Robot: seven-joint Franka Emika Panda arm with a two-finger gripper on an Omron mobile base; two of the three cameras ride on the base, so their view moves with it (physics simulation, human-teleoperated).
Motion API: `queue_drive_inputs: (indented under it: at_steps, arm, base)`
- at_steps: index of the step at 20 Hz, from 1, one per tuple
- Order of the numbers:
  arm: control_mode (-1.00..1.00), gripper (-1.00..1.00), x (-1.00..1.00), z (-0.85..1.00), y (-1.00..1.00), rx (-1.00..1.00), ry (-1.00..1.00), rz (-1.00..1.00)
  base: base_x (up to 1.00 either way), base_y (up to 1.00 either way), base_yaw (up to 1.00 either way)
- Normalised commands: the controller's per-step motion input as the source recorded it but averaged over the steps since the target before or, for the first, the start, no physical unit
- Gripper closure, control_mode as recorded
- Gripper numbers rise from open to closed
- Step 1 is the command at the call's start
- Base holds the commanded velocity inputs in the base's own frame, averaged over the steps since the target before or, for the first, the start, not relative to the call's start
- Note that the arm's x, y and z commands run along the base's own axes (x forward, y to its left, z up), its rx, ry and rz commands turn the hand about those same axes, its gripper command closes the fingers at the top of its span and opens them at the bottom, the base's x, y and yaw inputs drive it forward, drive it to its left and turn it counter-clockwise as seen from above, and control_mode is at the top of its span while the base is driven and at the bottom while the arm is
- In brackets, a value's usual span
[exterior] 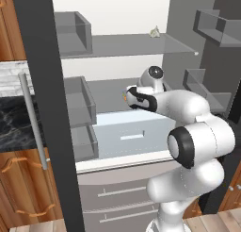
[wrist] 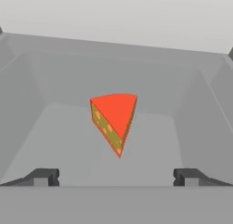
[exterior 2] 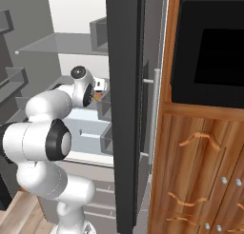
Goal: Pick the cheese from the fridge and the cheese grater from the cabinet and place them next to the salad bowl.
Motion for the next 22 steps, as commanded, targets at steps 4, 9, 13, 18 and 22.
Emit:
queue_drive_inputs:
  at_steps: [4, 9, 13, 18, 22]
  arm:
    - [-1.00, -1.00, 0.41, -0.18, 0.01, 0.00, 0.00, 0.00]
    - [-1.00, -1.00, 0.20, -0.16, 0.00, 0.00, 0.00, 0.00]
    - [-1.00, -1.00, 0.28, -0.22, 0.00, 0.00, 0.00, 0.00]
    - [-1.00, -1.00, 0.28, -0.21, 0.00, 0.00, 0.00, 0.00]
    - [-1.00, -1.00, 0.39, -0.15, 0.00, 0.00, 0.00, 0.00]
  base:
    - [0.00, 0.00, 0.00]
    - [0.00, 0.00, 0.00]
    - [0.00, 0.00, 0.00]
    - [0.00, 0.00, 0.00]
    - [0.00, 0.00, 0.00]
